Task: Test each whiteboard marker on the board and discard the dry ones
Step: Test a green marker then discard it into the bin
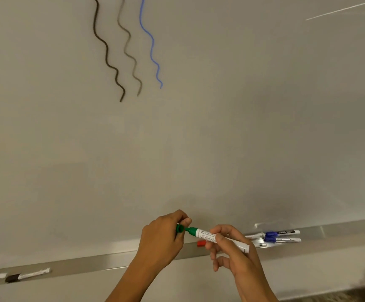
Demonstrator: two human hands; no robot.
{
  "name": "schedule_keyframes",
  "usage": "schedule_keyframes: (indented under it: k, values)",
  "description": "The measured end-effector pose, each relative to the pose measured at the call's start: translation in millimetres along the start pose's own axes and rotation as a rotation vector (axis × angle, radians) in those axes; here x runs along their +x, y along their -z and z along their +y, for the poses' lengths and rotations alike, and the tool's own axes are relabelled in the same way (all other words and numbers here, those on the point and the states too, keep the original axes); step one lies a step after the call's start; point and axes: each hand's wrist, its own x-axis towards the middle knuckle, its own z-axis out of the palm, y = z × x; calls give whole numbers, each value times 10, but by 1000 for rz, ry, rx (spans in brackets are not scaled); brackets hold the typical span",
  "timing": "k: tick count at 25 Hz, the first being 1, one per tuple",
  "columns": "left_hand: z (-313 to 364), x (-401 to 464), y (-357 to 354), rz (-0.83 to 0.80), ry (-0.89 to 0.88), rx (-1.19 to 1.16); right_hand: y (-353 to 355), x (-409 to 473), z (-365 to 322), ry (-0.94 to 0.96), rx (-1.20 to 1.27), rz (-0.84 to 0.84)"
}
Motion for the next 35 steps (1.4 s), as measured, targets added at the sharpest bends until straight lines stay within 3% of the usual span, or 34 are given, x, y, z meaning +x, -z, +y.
schedule_keyframes:
  k: [9,13,16,22,35]
  values:
    - [129,-47,-184,-80,-78,-45,111,-180,82,-13,-117,0]
    - [118,-73,-237,-293,-171,-373,216,-246,-6,5,-201,24]
    - [170,-127,-299,-366,-240,-516,310,-300,-67,-22,-283,7]
    - [341,-324,-571,-408,-145,-737,484,-440,45,-105,-256,62]
    - [685,-469,-939,-461,-89,-839,884,-680,246,-97,-198,76]
